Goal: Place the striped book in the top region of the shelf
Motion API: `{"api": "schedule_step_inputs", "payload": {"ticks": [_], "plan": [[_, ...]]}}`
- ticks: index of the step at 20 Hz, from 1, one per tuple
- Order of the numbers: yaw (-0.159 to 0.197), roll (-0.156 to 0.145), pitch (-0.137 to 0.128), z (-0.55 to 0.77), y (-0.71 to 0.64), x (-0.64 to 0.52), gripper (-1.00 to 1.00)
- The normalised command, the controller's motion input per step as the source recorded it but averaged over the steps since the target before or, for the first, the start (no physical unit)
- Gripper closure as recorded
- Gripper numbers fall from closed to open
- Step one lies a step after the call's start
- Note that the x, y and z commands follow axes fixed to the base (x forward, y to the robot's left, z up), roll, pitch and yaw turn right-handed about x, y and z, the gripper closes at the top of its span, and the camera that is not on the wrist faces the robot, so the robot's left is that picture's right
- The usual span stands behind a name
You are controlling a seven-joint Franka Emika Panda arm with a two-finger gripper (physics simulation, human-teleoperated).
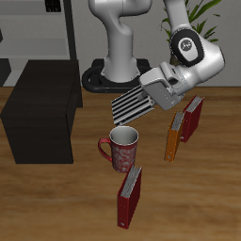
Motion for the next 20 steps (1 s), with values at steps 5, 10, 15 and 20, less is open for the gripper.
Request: {"api": "schedule_step_inputs", "payload": {"ticks": [5,10,15,20], "plan": [[-0.029,-0.034,-0.021,0.14,-0.15,0.04,1.00],[-0.027,-0.044,-0.049,0.23,-0.18,0.03,1.00],[-0.017,-0.036,-0.044,0.15,-0.19,0.04,1.00],[-0.004,-0.013,-0.026,0.08,-0.19,0.05,1.00]]}}
